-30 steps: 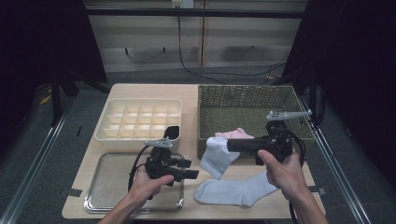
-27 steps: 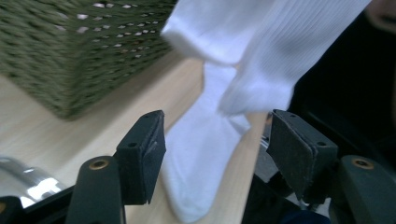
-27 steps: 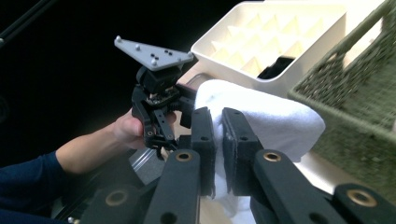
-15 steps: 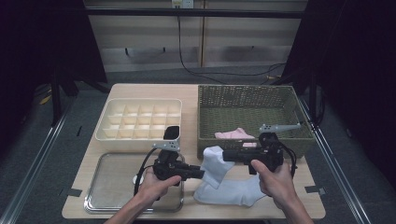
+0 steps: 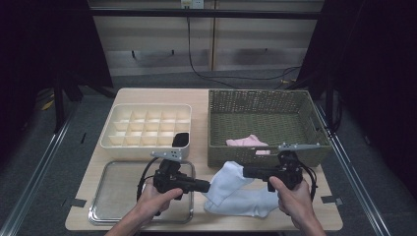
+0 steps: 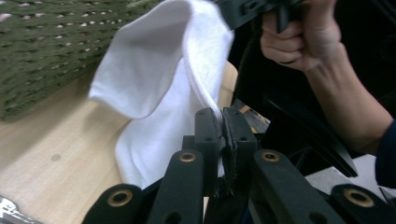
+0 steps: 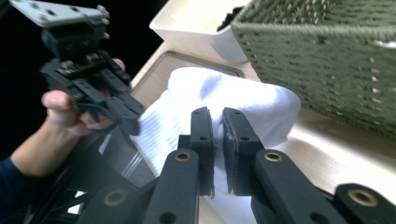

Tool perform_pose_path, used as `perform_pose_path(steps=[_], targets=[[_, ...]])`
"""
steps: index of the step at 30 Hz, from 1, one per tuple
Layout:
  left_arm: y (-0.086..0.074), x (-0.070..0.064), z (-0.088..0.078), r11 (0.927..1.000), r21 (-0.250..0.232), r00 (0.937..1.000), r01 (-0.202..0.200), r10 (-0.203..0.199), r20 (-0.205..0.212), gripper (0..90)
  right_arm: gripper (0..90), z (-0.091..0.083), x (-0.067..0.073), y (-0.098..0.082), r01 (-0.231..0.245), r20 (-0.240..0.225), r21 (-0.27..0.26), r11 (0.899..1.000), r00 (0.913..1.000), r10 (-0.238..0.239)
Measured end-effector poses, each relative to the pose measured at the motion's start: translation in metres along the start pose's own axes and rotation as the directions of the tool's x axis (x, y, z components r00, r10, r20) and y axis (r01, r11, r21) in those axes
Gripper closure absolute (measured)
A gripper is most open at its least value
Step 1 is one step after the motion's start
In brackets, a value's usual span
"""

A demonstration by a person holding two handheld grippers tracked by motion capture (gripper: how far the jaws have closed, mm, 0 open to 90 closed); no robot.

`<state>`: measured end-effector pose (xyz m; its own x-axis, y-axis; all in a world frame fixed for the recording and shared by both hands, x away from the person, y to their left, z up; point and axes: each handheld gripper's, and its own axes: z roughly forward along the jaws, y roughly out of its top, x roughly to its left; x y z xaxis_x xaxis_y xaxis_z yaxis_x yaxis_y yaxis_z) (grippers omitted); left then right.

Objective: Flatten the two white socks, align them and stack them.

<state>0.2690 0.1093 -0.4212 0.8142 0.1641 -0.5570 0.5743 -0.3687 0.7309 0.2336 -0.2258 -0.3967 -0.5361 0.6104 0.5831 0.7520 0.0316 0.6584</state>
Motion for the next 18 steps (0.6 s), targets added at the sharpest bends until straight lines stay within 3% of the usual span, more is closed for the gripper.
perform_pose_path(steps=[7, 8, 9, 10, 12, 14, 18], targets=[[0.001, -0.002, 0.002, 1.0000, 0.006, 0.9998, 0.002, -0.002, 0.018, 86.1, 82.5, 0.009, -0.010, -0.011, -0.005, 0.039, 0.024, 1.000, 0.9992, 0.005], [0.002, -0.002, 0.005, 0.9999, 0.015, 0.9997, 0.002, -0.002, 0.024, 86.1, 81.8, 0.014, -0.015, -0.016, -0.004, 0.065, 0.040, 0.999, 0.9979, 0.001], [0.002, -0.002, 0.005, 0.9999, 0.015, 0.9997, 0.002, -0.002, 0.024, 86.1, 81.8, 0.014, -0.015, -0.016, -0.004, 0.065, 0.040, 0.999, 0.9979, 0.001], [0.003, -0.001, 0.006, 0.9998, 0.021, 0.9997, 0.002, -0.003, 0.025, 86.1, 81.7, 0.018, -0.022, -0.024, -0.046, 0.025, 0.031, 0.998, 0.9987, 0.045], [0.004, 0.002, 0.009, 0.9995, 0.024, 0.9995, 0.018, -0.019, 0.025, 86.2, 81.5, 0.020, -0.024, -0.027, -0.048, 0.034, 0.038, 0.998, 0.9983, 0.047], [0.003, 0.006, 0.013, 0.9992, 0.023, 0.9984, 0.034, -0.035, 0.046, 86.2, 80.7, 0.025, -0.030, -0.036, -0.045, 0.077, 0.057, 0.997, 0.9962, 0.041], [0.001, 0.004, 0.017, 0.9991, 0.038, 0.9987, 0.020, -0.022, 0.047, 86.1, 79.9, 0.030, -0.036, -0.039, -0.044, 0.091, 0.082, 0.996, 0.9952, 0.036]])
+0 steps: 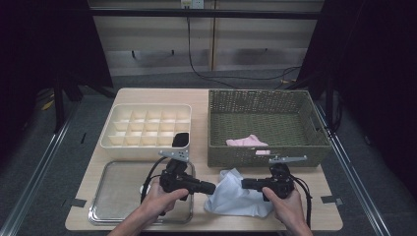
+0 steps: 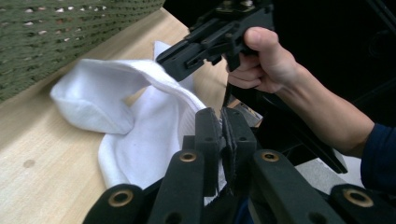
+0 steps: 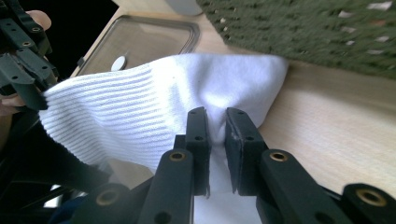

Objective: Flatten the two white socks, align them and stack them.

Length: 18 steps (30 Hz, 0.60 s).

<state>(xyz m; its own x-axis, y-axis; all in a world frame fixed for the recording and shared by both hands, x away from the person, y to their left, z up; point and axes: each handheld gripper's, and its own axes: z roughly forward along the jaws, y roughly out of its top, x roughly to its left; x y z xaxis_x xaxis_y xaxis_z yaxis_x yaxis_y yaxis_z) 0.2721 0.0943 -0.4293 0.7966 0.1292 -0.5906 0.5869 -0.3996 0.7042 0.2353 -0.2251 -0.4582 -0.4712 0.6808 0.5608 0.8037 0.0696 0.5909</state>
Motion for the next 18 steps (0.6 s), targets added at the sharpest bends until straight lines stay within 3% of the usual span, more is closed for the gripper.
perform_pose_path(steps=[9, 12, 18], targets=[[-0.004, 0.002, 0.001, 0.9999, 0.015, 1.0000, 0.003, -0.003, -0.004, 86.1, 75.0, 0.008, 0.001, -0.003, 0.011, 0.023, 0.026, 1.000, 0.9997, -0.012], [-0.005, 0.004, 0.003, 0.9998, 0.019, 0.9999, 0.009, -0.008, -0.013, 86.0, 69.5, 0.003, 0.001, -0.003, 0.011, 0.041, 0.012, 1.000, 0.9991, -0.011], [-0.005, 0.006, 0.007, 0.9994, 0.025, 0.9996, 0.025, -0.025, -0.014, 85.9, 68.3, -0.015, 0.010, -0.003, 0.042, 0.059, -0.026, 0.999, 0.9975, -0.040]])
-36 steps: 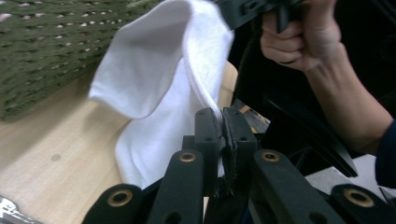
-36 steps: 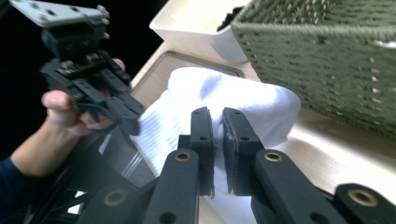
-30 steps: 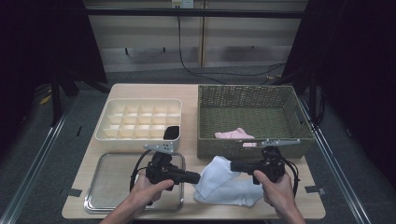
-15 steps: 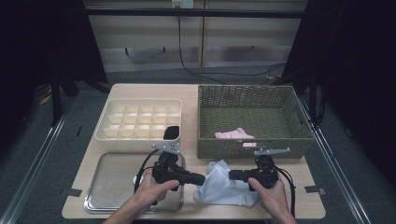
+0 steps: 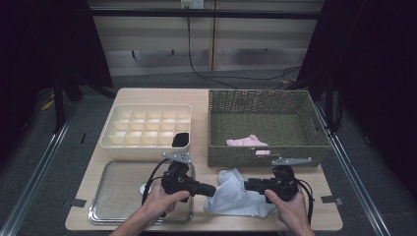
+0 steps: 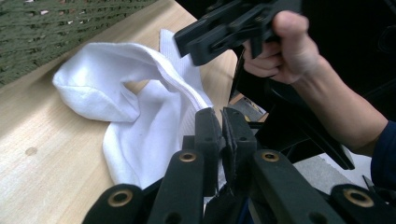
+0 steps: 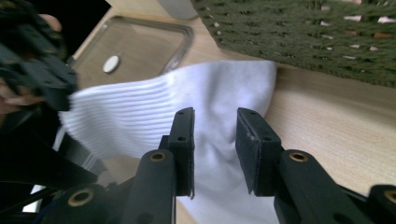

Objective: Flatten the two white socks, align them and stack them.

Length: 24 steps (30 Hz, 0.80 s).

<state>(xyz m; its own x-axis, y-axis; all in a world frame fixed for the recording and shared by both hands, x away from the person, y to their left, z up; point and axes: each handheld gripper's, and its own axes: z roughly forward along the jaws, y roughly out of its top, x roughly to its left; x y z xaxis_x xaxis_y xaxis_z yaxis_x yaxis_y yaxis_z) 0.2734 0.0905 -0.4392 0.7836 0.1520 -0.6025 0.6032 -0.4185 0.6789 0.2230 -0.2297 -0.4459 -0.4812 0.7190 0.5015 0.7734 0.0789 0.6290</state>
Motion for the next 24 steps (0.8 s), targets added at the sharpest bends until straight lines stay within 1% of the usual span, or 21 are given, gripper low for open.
perform_pose_path(steps=[2, 3, 5, 6, 7, 8, 9, 10, 11, 12, 13, 14, 15, 17, 18, 19, 20, 21, 22, 23, 24], targets=[[0.002, 0.001, 0.003, 1.0000, 0.006, 1.0000, 0.001, -0.001, 0.003, 85.9, 68.9, -0.006, 0.003, -0.001, 0.007, -0.008, -0.010, 1.000, 0.9999, -0.007], [0.002, 0.001, 0.003, 1.0000, 0.006, 1.0000, 0.001, -0.001, 0.003, 85.8, 68.9, -0.006, 0.003, -0.001, 0.007, -0.008, -0.010, 1.000, 0.9999, -0.007], [0.005, 0.000, 0.007, 1.0000, 0.003, 0.9999, 0.009, -0.009, 0.006, 85.8, 69.6, -0.009, 0.010, -0.007, 0.024, -0.014, -0.002, 1.000, 0.9996, -0.024], [0.011, 0.000, 0.013, 0.9998, -0.003, 0.9995, 0.020, -0.020, 0.026, 85.8, 69.6, -0.010, 0.014, -0.009, 0.029, -0.019, 0.004, 1.000, 0.9994, -0.029], [0.013, -0.001, 0.016, 0.9996, 0.001, 0.9991, 0.027, -0.027, 0.033, 85.8, 69.6, -0.010, 0.016, -0.012, 0.038, -0.016, 0.004, 0.999, 0.9991, -0.038], [0.016, -0.001, 0.020, 0.9997, 0.001, 0.9993, 0.025, -0.025, 0.028, 85.8, 69.6, -0.010, 0.019, -0.013, 0.047, -0.017, 0.011, 0.999, 0.9988, -0.047], [0.016, -0.001, 0.020, 0.9997, 0.001, 0.9993, 0.025, -0.025, 0.028, 85.8, 69.6, -0.010, 0.019, -0.013, 0.047, -0.017, 0.011, 0.999, 0.9988, -0.047], [0.020, 0.001, 0.028, 0.9994, 0.002, 0.9989, 0.034, -0.034, 0.031, 85.8, 69.7, -0.011, 0.021, -0.016, 0.049, -0.030, 0.012, 0.999, 0.9984, -0.049], [0.020, 0.001, 0.028, 0.9994, 0.002, 0.9989, 0.034, -0.034, 0.031, 85.8, 69.7, -0.011, 0.021, -0.016, 0.049, -0.030, 0.012, 0.999, 0.9984, -0.049], [0.022, 0.002, 0.032, 0.9992, 0.004, 0.9987, 0.040, -0.040, 0.032, 85.8, 69.7, -0.010, 0.021, -0.017, 0.043, -0.043, 0.007, 0.999, 0.9982, -0.042], [0.025, 0.003, 0.036, 0.9992, 0.004, 0.9987, 0.040, -0.040, 0.033, 85.8, 67.2, -0.009, 0.020, -0.019, 0.051, -0.046, 0.011, 0.999, 0.9977, -0.050], [0.029, 0.004, 0.044, 0.9992, 0.007, 0.9988, 0.040, -0.040, 0.028, 85.8, 63.6, -0.009, 0.019, -0.020, 0.043, -0.047, 0.011, 0.999, 0.9980, -0.042], [0.032, 0.005, 0.048, 0.9990, 0.008, 0.9985, 0.044, -0.044, 0.032, 85.8, 60.8, -0.009, 0.019, -0.021, 0.037, -0.048, 0.011, 0.999, 0.9982, -0.037], [0.035, 0.005, 0.052, 0.9990, 0.006, 0.9985, 0.043, -0.043, 0.033, 85.9, 57.3, -0.009, 0.019, -0.023, 0.038, -0.047, 0.012, 0.999, 0.9982, -0.037], [0.038, 0.006, 0.055, 0.9987, 0.001, 0.9981, 0.051, -0.051, 0.035, 85.9, 57.3, -0.009, 0.019, -0.023, 0.038, -0.047, 0.012, 0.999, 0.9982, -0.037], [0.044, 0.006, 0.063, 0.9987, 0.007, 0.9979, 0.051, -0.051, 0.039, 85.9, 52.7, -0.009, 0.019, -0.025, 0.027, -0.038, 0.020, 0.999, 0.9989, -0.026], [0.046, 0.004, 0.068, 0.9987, 0.009, 0.9981, 0.050, -0.050, 0.036, 85.9, 52.2, -0.010, 0.018, -0.026, 0.029, -0.029, 0.017, 0.999, 0.9992, -0.028], [0.046, 0.004, 0.068, 0.9987, 0.009, 0.9981, 0.050, -0.050, 0.036, 85.9, 52.2, -0.010, 0.018, -0.026, 0.029, -0.029, 0.017, 0.999, 0.9992, -0.028], [0.050, 0.002, 0.076, 0.9987, 0.015, 0.9982, 0.049, -0.049, 0.034, 85.8, 50.7, -0.011, 0.018, -0.028, 0.022, -0.027, 0.014, 1.000, 0.9994, -0.021], [0.050, 0.002, 0.076, 0.9987, 0.015, 0.9982, 0.049, -0.049, 0.034, 85.9, 50.7, -0.011, 0.018, -0.028, 0.022, -0.027, 0.014, 1.000, 0.9994, -0.021], [0.054, 0.000, 0.083, 0.9991, 0.019, 0.9987, 0.039, -0.040, 0.032, 85.9, 48.5, -0.013, 0.017, -0.029, 0.014, -0.022, -0.003, 1.000, 0.9997, -0.014]])
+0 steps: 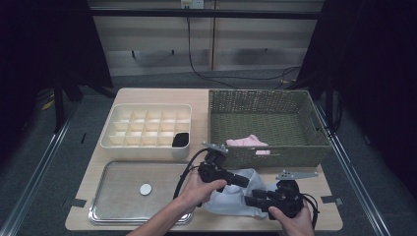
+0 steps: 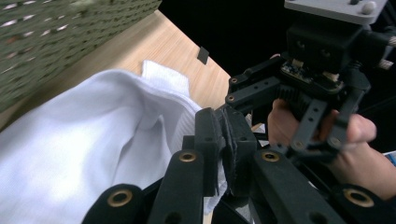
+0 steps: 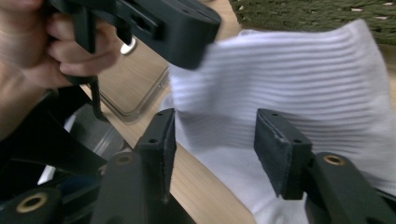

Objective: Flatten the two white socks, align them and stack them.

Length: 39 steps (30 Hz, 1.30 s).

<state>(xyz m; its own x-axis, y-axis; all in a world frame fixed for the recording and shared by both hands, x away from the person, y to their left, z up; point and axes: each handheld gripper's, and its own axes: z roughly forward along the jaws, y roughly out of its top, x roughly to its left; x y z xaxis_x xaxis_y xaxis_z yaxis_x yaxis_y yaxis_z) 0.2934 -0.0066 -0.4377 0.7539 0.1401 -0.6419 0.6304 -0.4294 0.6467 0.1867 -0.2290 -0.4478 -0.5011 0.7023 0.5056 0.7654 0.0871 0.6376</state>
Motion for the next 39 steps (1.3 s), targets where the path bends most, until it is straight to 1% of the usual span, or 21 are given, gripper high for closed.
perform_pose_path(steps=[2, 9, 10, 11, 12, 14, 16, 19, 23, 24, 25, 26, 28, 29, 30, 33, 34, 36, 37, 38, 39], targets=[[0.001, -0.001, 0.004, 1.0000, -0.005, 1.0000, 0.007, -0.007, -0.006, 85.9, 47.1, 0.000, 0.000, 0.000, -0.003, -0.002, -0.003, 1.000, 1.0000, 0.003], [0.009, -0.004, 0.022, 0.9998, 0.001, 0.9997, 0.019, -0.019, -0.016, 85.8, 44.6, -0.002, -0.007, 0.000, -0.040, 0.061, -0.023, 0.999, 0.9973, 0.042], [0.009, -0.005, 0.024, 0.9998, 0.001, 0.9997, 0.021, -0.021, -0.015, 85.7, 52.3, -0.003, -0.011, -0.001, -0.056, 0.075, -0.033, 0.998, 0.9955, 0.059], [0.009, -0.005, 0.024, 0.9998, 0.001, 0.9997, 0.021, -0.021, -0.015, 85.4, 52.3, -0.003, -0.011, -0.001, -0.056, 0.075, -0.033, 0.998, 0.9955, 0.059], [0.009, -0.003, 0.024, 0.9995, -0.008, 0.9994, 0.031, -0.031, -0.013, 84.2, 70.2, -0.005, -0.013, -0.002, -0.051, 0.068, -0.054, 0.997, 0.9961, 0.055], [0.008, -0.001, 0.021, 0.9988, -0.023, 0.9990, 0.044, -0.044, -0.001, 74.7, 80.6, -0.007, -0.012, -0.003, -0.054, 0.088, -0.066, 0.996, 0.9944, 0.060], [0.006, 0.000, 0.016, 0.9991, -0.028, 0.9995, 0.032, -0.032, -0.006, 75.1, 84.5, -0.009, -0.014, -0.004, -0.061, 0.093, -0.073, 0.995, 0.9934, 0.068], [0.003, 0.002, 0.004, 0.9976, -0.051, 0.9988, 0.046, -0.047, -0.014, 60.7, 85.3, -0.014, -0.017, -0.004, -0.062, 0.091, -0.077, 0.995, 0.9935, 0.069], [-0.001, 0.007, -0.014, 0.9969, -0.066, 0.9976, 0.044, -0.048, -0.050, 56.6, 85.3, -0.021, -0.019, -0.003, -0.068, 0.090, -0.083, 0.994, 0.9931, 0.075], [-0.006, 0.012, -0.026, 0.9957, -0.077, 0.9949, 0.050, -0.057, -0.083, 56.5, 85.2, -0.027, -0.021, -0.002, -0.065, 0.096, -0.085, 0.994, 0.9926, 0.073], [-0.006, 0.012, -0.026, 0.9957, -0.077, 0.9949, 0.050, -0.057, -0.083, 55.8, 85.2, -0.027, -0.021, -0.002, -0.065, 0.096, -0.085, 0.994, 0.9926, 0.073], [-0.012, 0.020, -0.036, 0.9936, -0.083, 0.9906, 0.076, -0.085, -0.107, 55.7, 85.1, -0.032, -0.024, -0.002, -0.064, 0.098, -0.089, 0.994, 0.9926, 0.072], [-0.019, 0.029, -0.042, 0.9938, -0.071, 0.9862, 0.085, -0.094, -0.136, 56.3, 85.1, -0.037, -0.027, -0.004, -0.065, 0.107, -0.099, 0.993, 0.9913, 0.076], [-0.019, 0.029, -0.042, 0.9938, -0.071, 0.9862, 0.085, -0.094, -0.136, 57.0, 85.1, -0.037, -0.027, -0.004, -0.065, 0.107, -0.099, 0.993, 0.9913, 0.076], [-0.026, 0.036, -0.044, 0.9904, -0.078, 0.9808, 0.115, -0.125, -0.149, 57.7, 84.8, -0.040, -0.031, -0.005, -0.069, 0.104, -0.098, 0.993, 0.9913, 0.080], [-0.030, 0.043, -0.044, 0.9897, -0.073, 0.9777, 0.123, -0.134, -0.162, 58.5, 84.7, -0.042, -0.035, -0.006, -0.073, 0.099, -0.097, 0.993, 0.9917, 0.083], [-0.033, 0.048, -0.041, 0.9867, -0.072, 0.9704, 0.146, -0.157, -0.183, 57.5, 84.5, -0.043, -0.039, -0.006, -0.076, 0.105, -0.094, 0.993, 0.9908, 0.085], [-0.034, 0.053, -0.038, 0.9849, -0.073, 0.9630, 0.157, -0.169, -0.210, 56.7, 84.3, -0.043, -0.043, -0.006, -0.081, 0.108, -0.091, 0.993, 0.9900, 0.091], [-0.034, 0.053, -0.038, 0.9849, -0.073, 0.9630, 0.157, -0.169, -0.210, 56.4, 84.3, -0.044, -0.044, -0.005, -0.084, 0.110, -0.091, 0.992, 0.9895, 0.094], [-0.035, 0.057, -0.037, 0.9831, -0.076, 0.9555, 0.167, -0.180, -0.234, 55.5, 84.2, -0.044, -0.046, -0.005, -0.085, 0.107, -0.089, 0.992, 0.9897, 0.095], [-0.035, 0.057, -0.037, 0.9831, -0.076, 0.9555, 0.167, -0.180, -0.234, 54.6, 84.2, -0.044, -0.046, -0.005, -0.085, 0.107, -0.089, 0.992, 0.9897, 0.095]])
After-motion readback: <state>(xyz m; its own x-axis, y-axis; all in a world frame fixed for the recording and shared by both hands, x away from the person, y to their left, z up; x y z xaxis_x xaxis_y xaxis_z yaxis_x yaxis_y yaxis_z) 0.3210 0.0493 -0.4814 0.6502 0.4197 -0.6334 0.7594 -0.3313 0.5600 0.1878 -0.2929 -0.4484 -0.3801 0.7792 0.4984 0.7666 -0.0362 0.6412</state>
